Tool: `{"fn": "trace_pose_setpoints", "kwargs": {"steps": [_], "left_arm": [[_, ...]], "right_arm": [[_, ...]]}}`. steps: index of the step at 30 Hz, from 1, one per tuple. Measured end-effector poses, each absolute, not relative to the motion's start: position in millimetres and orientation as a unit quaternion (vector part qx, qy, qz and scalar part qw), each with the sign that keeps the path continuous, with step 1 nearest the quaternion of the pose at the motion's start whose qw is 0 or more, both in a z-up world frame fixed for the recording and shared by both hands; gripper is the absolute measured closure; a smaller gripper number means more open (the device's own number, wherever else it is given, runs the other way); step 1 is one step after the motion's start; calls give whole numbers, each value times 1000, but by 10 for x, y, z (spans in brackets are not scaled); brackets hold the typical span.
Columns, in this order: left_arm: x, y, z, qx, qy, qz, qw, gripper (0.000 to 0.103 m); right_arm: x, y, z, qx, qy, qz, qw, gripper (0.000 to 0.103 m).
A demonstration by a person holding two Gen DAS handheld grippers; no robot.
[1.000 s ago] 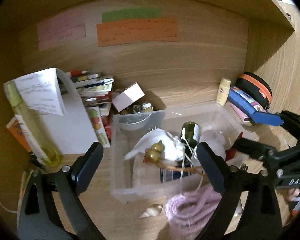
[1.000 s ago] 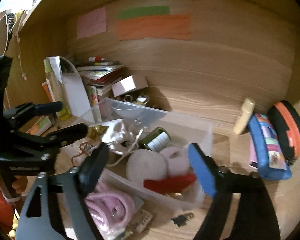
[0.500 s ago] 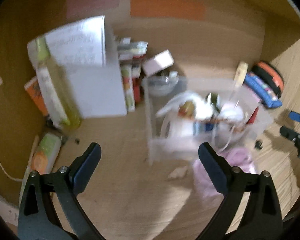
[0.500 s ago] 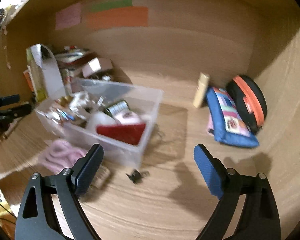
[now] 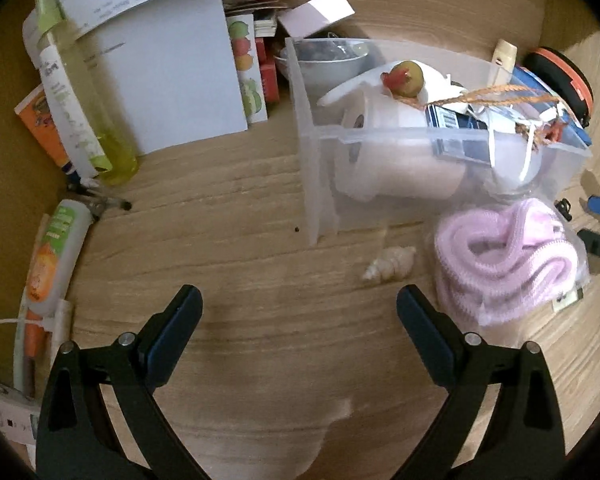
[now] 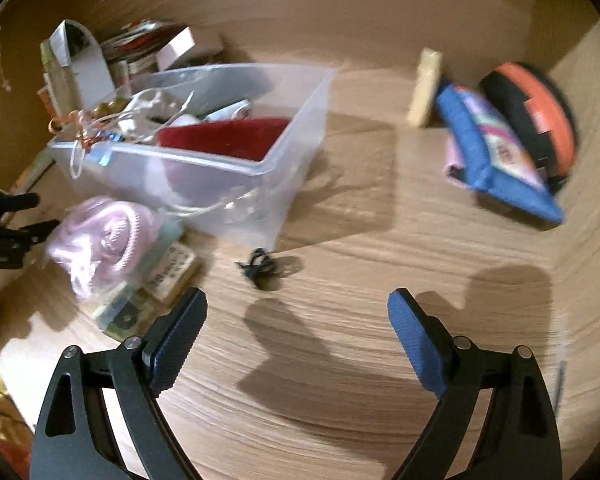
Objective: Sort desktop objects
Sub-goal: 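Grasp the small seashell with the left gripper while the right grasps the black clip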
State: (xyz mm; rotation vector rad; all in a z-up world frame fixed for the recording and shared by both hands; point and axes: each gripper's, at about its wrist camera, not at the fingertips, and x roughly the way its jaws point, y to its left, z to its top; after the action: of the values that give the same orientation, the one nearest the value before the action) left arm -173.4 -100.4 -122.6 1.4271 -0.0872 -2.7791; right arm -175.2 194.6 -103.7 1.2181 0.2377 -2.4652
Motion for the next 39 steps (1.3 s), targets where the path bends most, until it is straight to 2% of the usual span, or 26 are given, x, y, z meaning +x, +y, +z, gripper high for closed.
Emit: {"fn": "trace_pose_setpoints", "kwargs": {"steps": [3, 8, 13, 15, 19, 21, 23, 25, 26, 30, 31, 32, 39], "left_arm": [[-1793, -954, -1226, 455, -25, -890, -2, 4], [-1816, -869, -1244, 447, -33, -894, -18, 4], [-1852, -875, -1240, 449, -28, -892, -29, 6], [-1860, -863, -1255, 451, -29, -891, -32, 16], [-1833, -769, -1251, 443, -49, -894, -40, 28], [-1794, -711, -1240, 435, -62, -897, -49, 39], [-1760, -650, -1230, 428, -73, -899, -58, 57], [-1722, -587, -1224, 424, -83, -899, -69, 69], [-1714, -583, -1218, 424, -84, -899, -73, 72], [-1712, -602, -1213, 422, -83, -900, -71, 76], [-1709, -616, -1206, 422, -80, -900, -70, 88], [-1713, -643, -1200, 426, -72, -899, -75, 91], [-1645, -747, -1127, 417, -52, -905, -66, 91]], "right_arm": [[-1766, 1882, -1062, 434, 87, -875, 196, 18], [-1778, 1778, -1113, 437, 100, -869, 208, 42], [-1837, 1762, -1135, 437, 97, -869, 212, 50], [-1853, 1763, -1137, 437, 90, -869, 217, 54], [-1825, 1700, -1155, 427, 110, -871, 215, 65], [-1815, 1679, -1159, 425, 115, -870, 224, 74], [-1817, 1677, -1164, 424, 116, -869, 225, 80], [-1831, 1693, -1170, 425, 113, -870, 225, 81], [-1832, 1698, -1169, 424, 111, -870, 226, 81], [-1772, 1739, -1098, 412, 102, -876, 229, 81], [-1751, 1748, -1063, 408, 100, -878, 230, 81], [-1736, 1756, -1022, 405, 96, -879, 232, 81], [-1652, 1867, -740, 382, 72, -890, 240, 81]]}}
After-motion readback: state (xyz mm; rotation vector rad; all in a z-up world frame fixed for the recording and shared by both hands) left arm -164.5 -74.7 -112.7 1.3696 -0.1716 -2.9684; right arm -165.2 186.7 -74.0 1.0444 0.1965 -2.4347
